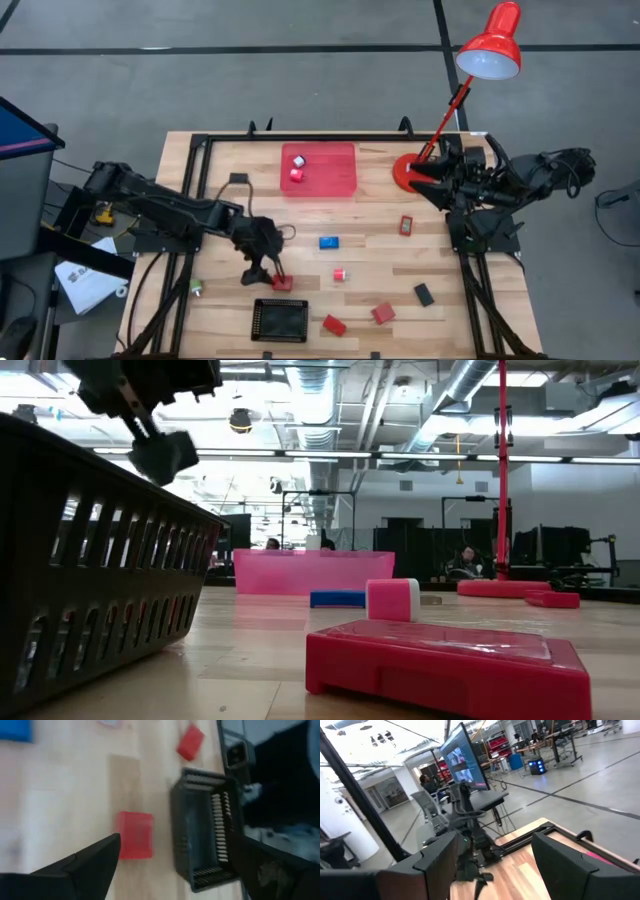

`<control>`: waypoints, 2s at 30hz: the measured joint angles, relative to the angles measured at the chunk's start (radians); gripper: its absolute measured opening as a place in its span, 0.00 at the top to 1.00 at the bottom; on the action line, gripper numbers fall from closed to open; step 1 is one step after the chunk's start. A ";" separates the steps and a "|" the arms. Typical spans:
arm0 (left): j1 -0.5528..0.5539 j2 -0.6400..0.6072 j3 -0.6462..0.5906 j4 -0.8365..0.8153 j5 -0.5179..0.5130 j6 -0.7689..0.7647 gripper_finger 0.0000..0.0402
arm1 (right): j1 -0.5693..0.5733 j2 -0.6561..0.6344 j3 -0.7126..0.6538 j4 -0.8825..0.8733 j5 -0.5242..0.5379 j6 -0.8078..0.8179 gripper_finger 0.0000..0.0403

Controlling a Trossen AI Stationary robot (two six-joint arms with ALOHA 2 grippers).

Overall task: Pick & Place Office items
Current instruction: Put the left red charger adapter into the pink bin

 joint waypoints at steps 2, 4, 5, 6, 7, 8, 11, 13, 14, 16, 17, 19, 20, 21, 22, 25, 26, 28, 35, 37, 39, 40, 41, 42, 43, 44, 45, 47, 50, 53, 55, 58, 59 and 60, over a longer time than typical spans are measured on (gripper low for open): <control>-0.009 0.037 0.000 0.048 0.038 0.011 0.09 | 0.010 0.001 0.000 0.001 0.000 0.007 0.38; -0.019 0.068 0.001 0.088 0.079 0.024 0.10 | 0.020 0.005 0.000 0.002 0.000 0.018 0.38; -0.020 0.082 0.002 0.089 0.093 0.025 0.10 | 0.023 0.006 0.000 0.002 0.000 0.021 0.38; -0.021 0.096 0.001 0.083 0.116 0.025 0.10 | 0.026 0.007 0.000 0.001 0.000 0.026 0.38; -0.021 0.110 0.001 0.088 0.138 0.023 0.10 | 0.030 0.007 0.000 0.000 0.000 0.028 0.38; -0.021 0.126 0.001 0.099 0.151 0.021 0.10 | 0.032 0.006 0.000 0.001 0.000 0.028 0.38; -0.018 0.162 0.000 0.102 0.158 0.042 0.10 | 0.036 0.006 0.000 0.001 0.000 0.029 0.38; -0.002 0.185 0.001 0.108 0.159 0.048 0.11 | 0.036 0.006 0.000 0.001 0.000 0.031 0.38; 0.005 0.195 0.001 0.108 0.159 0.047 0.11 | 0.036 0.006 0.000 0.001 0.000 0.031 0.38; 0.019 0.214 0.001 0.112 0.159 0.048 0.11 | 0.036 0.006 0.000 0.000 0.000 0.031 0.38; 0.024 0.222 0.001 0.110 0.166 0.049 0.11 | 0.036 0.006 0.000 0.000 0.000 0.031 0.38; 0.025 0.235 0.001 0.109 0.177 0.054 0.11 | 0.036 0.006 0.000 0.000 0.000 0.031 0.38; 0.025 0.238 0.001 0.105 0.179 0.061 0.11 | 0.036 0.006 0.000 0.000 0.000 0.031 0.38; 0.024 0.239 0.001 0.099 0.179 0.064 0.11 | 0.036 0.006 0.000 0.000 0.000 0.031 0.38; 0.024 0.238 0.000 0.103 0.183 0.065 0.11 | 0.036 0.006 0.000 0.000 0.000 0.031 0.38; 0.024 0.234 0.001 0.105 0.184 0.063 0.11 | 0.036 0.006 0.000 0.000 0.000 0.031 0.38; 0.024 0.233 0.001 0.106 0.184 0.062 0.11 | 0.036 0.006 0.000 -0.001 0.000 0.031 0.38; 0.024 0.233 0.001 0.107 0.185 0.062 0.11 | 0.036 0.006 0.000 -0.001 0.000 0.031 0.38; 0.024 0.241 -0.004 0.110 0.186 0.072 0.11 | 0.036 0.006 0.000 -0.001 0.000 0.031 0.38; 0.027 0.241 -0.016 0.106 0.186 0.070 0.11 | 0.036 0.006 0.000 -0.001 0.000 0.031 0.38; 0.028 0.241 -0.028 0.106 0.186 0.059 0.11 | 0.036 0.006 0.000 -0.001 0.000 0.030 0.38; 0.028 0.241 -0.033 0.108 0.187 0.055 0.11 | 0.036 0.006 0.000 -0.001 0.000 0.030 0.38; 0.029 0.241 -0.038 0.107 0.187 0.055 0.11 | 0.036 0.006 0.000 -0.001 0.000 0.030 0.38; 0.029 0.241 -0.041 0.112 0.188 0.054 0.11 | 0.036 0.006 0.000 -0.001 0.000 0.030 0.38; 0.029 0.240 -0.044 0.116 0.188 0.053 0.11 | 0.036 0.006 0.000 -0.001 0.000 0.030 0.38; 0.029 0.240 -0.045 0.115 0.186 0.053 0.11 | 0.036 0.006 0.000 -0.001 0.000 0.029 0.38; 0.030 0.240 -0.045 0.115 0.182 0.053 0.11 | 0.036 0.006 0.000 -0.001 0.000 0.028 0.38; 0.037 0.240 -0.045 0.120 0.168 0.052 0.11 | 0.036 0.006 0.000 -0.001 0.000 0.028 0.38; 0.055 0.240 -0.045 0.127 0.153 0.049 0.11 | 0.036 0.006 0.000 -0.001 0.000 0.028 0.38; 0.078 0.240 -0.045 0.128 0.143 0.049 0.11 | 0.036 0.006 0.000 -0.001 0.000 0.029 0.38; 0.093 0.239 -0.045 0.128 0.136 0.049 0.11 | 0.036 0.006 0.000 -0.001 0.000 0.029 0.38; 0.115 0.239 -0.045 0.129 0.127 0.053 0.11 | 0.036 0.006 0.000 -0.001 0.000 0.030 0.38; 0.120 0.239 -0.045 0.129 0.118 0.053 0.11 | 0.036 0.006 0.000 -0.001 0.000 0.030 0.38; 0.126 0.239 -0.045 0.131 0.111 0.054 0.11 | 0.036 0.006 0.000 -0.001 0.000 0.030 0.38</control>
